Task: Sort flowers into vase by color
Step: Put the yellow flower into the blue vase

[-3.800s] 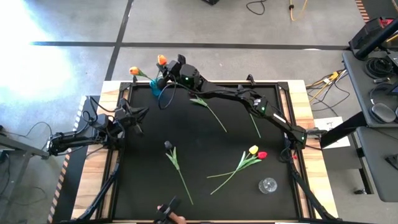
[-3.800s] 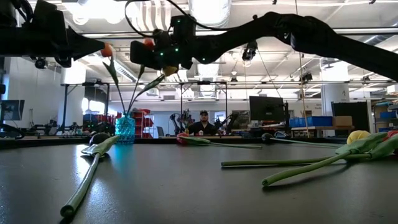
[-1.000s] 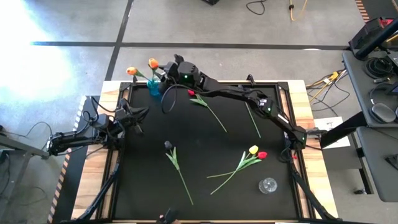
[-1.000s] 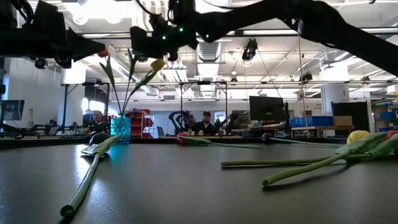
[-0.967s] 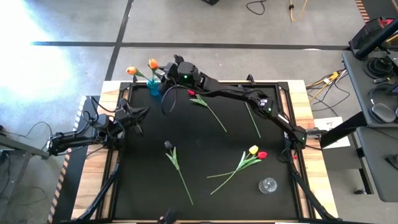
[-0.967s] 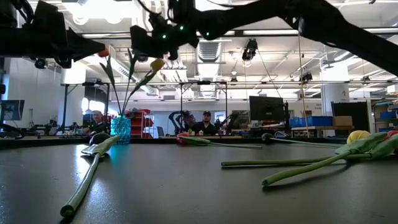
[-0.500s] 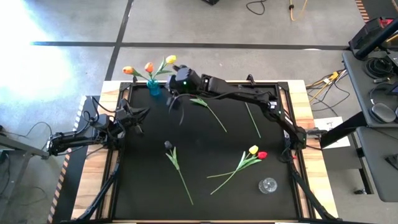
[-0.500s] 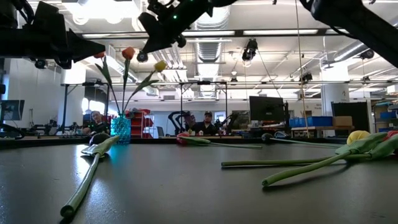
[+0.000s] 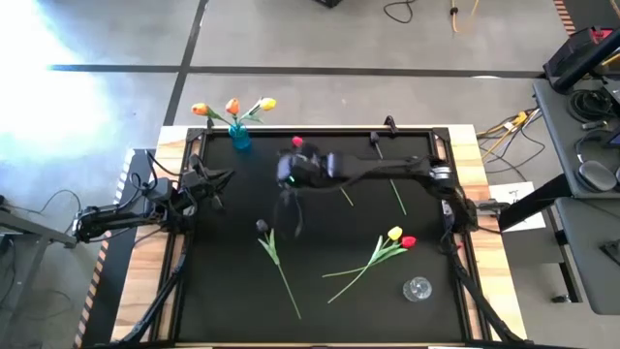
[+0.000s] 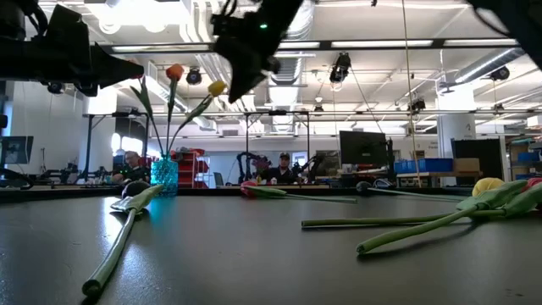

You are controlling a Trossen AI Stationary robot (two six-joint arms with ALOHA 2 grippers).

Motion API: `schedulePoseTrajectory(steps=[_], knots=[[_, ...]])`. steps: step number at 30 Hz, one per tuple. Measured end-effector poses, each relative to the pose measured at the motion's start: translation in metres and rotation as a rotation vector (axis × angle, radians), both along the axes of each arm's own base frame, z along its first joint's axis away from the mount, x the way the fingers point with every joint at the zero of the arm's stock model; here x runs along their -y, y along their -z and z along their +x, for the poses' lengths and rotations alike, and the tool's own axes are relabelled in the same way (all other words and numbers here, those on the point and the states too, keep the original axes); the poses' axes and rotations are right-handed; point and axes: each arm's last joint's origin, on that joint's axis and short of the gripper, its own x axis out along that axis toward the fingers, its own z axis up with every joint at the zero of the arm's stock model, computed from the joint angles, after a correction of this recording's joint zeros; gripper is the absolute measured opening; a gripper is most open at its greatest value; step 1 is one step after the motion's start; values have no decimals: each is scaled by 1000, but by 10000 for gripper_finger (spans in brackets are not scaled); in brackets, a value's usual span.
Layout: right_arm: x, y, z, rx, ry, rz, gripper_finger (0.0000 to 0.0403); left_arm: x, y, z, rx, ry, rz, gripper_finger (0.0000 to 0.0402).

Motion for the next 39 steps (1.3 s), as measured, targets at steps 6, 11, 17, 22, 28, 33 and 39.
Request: schedulePoseTrajectory(steps=[6, 11, 17, 22, 28, 33, 39], knots=[[-48, 22, -68, 53, 154, 92, 9, 1, 0, 1, 0, 27, -11, 0], [-87, 31, -127, 138, 353, 245, 9, 1, 1, 2, 0, 33, -34, 0], [-124, 56, -175, 147, 496, 386, 13, 0, 3, 4, -12, 37, -64, 0], [-140, 74, -195, 65, 667, 511, 48, 0, 6, 7, -26, 39, -97, 0], [-141, 88, -203, -29, 905, 586, 129, 0, 8, 9, -47, 42, -124, 0], [-145, 103, -205, -134, 1027, 650, 189, -1, 10, 11, -59, 45, -135, 0], [-144, 119, -203, -186, 1107, 640, 205, -1, 10, 12, -66, 44, -137, 0]])
